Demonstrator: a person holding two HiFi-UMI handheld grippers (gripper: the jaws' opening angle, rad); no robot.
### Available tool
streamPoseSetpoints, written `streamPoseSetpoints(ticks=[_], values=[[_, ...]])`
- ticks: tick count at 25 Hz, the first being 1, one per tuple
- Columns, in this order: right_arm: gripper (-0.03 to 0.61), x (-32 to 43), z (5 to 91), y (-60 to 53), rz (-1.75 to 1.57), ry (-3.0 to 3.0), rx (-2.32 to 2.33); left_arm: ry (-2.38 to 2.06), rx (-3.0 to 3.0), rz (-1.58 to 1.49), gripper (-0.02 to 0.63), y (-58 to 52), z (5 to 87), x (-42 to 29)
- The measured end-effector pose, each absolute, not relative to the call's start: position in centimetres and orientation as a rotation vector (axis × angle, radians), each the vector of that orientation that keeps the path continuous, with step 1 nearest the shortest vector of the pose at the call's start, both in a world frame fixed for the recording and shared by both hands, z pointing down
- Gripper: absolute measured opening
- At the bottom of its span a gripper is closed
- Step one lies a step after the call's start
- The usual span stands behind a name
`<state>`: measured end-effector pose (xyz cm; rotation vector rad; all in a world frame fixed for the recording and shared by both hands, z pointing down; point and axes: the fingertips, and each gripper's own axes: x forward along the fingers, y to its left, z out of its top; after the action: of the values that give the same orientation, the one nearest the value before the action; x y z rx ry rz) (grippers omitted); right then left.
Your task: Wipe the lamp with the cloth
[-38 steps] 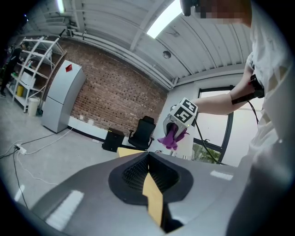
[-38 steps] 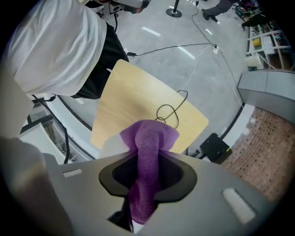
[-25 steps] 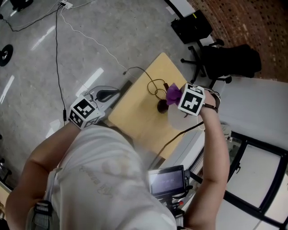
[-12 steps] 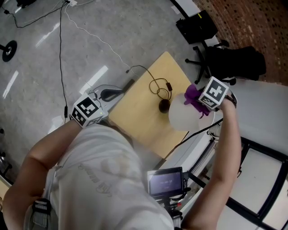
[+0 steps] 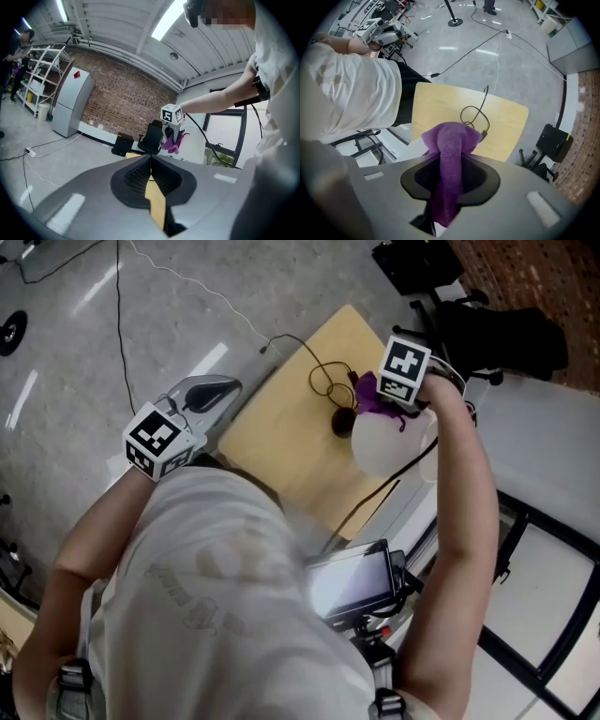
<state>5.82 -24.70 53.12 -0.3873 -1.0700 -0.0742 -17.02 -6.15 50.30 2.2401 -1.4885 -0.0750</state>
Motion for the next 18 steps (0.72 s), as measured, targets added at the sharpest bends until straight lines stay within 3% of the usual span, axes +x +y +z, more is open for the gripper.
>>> streamPoseSetpoints(ticks=[8, 18], values=[[0.112, 4.2, 55.4, -24.8, -0.092, -1.115, -0.391, -1.531, 2.184, -0.068, 0.002, -5.9, 51.0, -17.2], [0.112, 3.5, 42.4, -27.5, -0.115, -1.328, -0.18, -1.421, 2.305, -0.073, 0.002, -8.7, 50.1, -13.5]])
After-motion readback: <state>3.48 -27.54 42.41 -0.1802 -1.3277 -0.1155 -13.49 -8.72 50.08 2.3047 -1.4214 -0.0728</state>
